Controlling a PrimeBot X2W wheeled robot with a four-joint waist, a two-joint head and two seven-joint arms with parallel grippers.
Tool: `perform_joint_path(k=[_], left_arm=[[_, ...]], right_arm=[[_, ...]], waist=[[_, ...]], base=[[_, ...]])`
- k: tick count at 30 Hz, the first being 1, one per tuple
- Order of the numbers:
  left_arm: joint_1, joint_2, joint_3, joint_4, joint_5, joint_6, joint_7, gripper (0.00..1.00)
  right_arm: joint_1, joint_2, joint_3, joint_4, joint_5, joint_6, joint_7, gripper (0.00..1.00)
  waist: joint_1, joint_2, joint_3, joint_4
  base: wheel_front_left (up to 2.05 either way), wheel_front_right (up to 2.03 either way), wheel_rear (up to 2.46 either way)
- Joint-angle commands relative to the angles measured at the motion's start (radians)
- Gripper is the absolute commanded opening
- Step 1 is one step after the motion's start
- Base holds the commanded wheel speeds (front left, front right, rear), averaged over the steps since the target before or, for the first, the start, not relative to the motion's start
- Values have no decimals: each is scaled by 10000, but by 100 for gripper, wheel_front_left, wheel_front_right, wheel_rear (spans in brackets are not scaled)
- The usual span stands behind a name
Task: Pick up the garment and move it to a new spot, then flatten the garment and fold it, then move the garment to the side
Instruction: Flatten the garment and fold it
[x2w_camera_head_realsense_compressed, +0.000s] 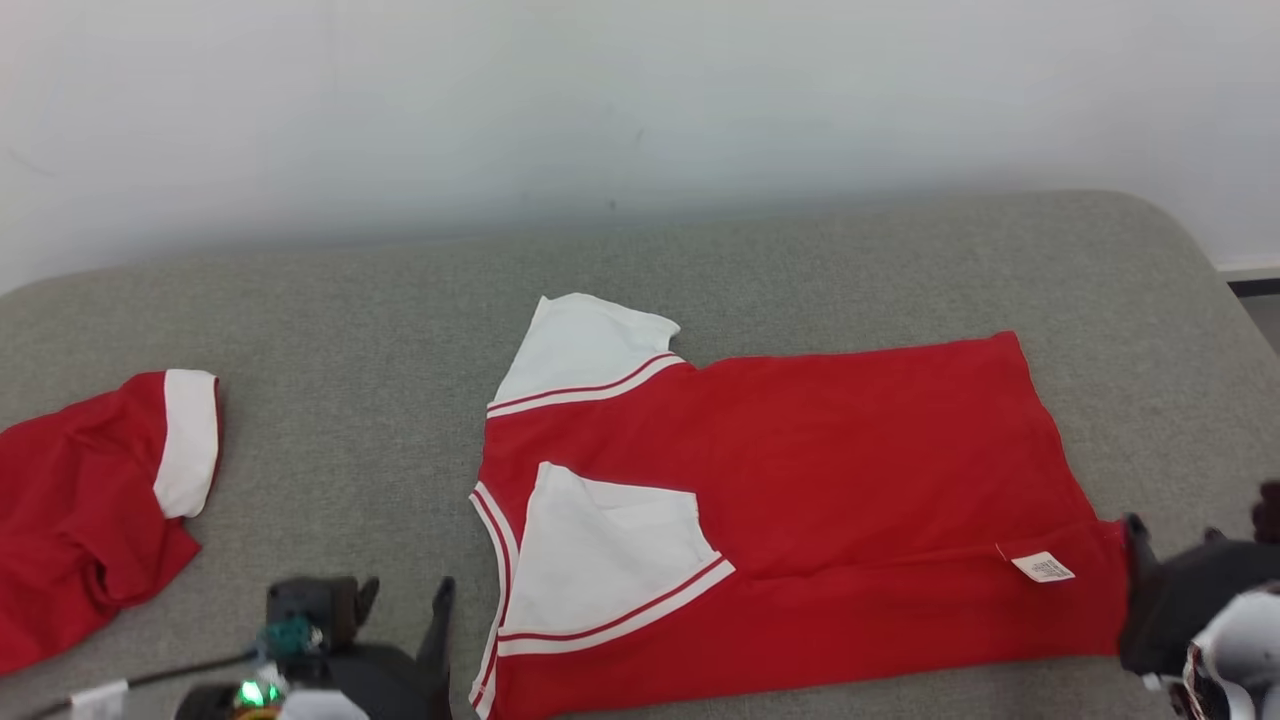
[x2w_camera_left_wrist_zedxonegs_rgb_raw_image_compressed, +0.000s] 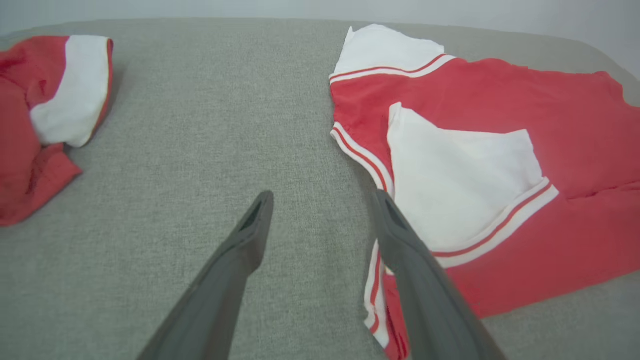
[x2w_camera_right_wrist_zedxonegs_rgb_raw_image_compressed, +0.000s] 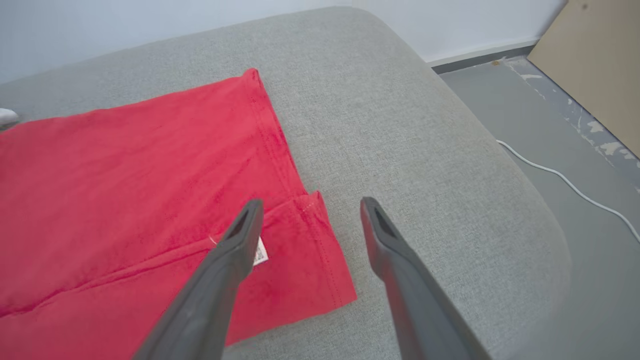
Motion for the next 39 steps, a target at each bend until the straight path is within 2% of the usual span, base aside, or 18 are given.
perform_joint_path(k=[1, 7, 14, 19, 25, 30, 39], left_arm=[[-356, 87, 64, -27, 166, -77, 10, 100], [-2145, 65, 381, 492, 201, -416, 489, 100], [-5141, -198, 517, 1984, -85, -1756, 1826, 100], [-7226, -496, 547, 3565, -85, -2441, 2612, 100], [-8938, -943, 474, 5231, 46, -2756, 3109, 100], [-9766, -993, 337, 6239, 251, -2988, 3293, 100], [-10482, -1129, 237, 7049, 374, -3225, 3156, 100]], right_arm=[[-228, 12, 275, -151, 26, -27, 96, 100], [-1534, 9, 1505, -313, -209, -27, 629, 100], [-4357, -235, 2354, 1167, -192, -26, 1151, 100], [-6605, -392, 2840, 2792, 37, -26, 650, 100], [-8439, -622, 3067, 4430, -26, -26, 111, 100], [-9291, -777, 3187, 5174, -216, -26, -264, 100], [-9576, -1035, 3002, 5752, -365, -26, -623, 100]], waist=[[2, 0, 152, -125], [2, 0, 1000, -398], [2, 0, 2728, -767], [2, 0, 3930, -1248], [2, 0, 4891, -1654], [2, 0, 5308, -1902], [2, 0, 5565, -1797]], base=[[0, 0, 0], [0, 0, 0], [0, 0, 0], [0, 0, 0], [0, 0, 0], [0, 0, 0], [0, 0, 0]])
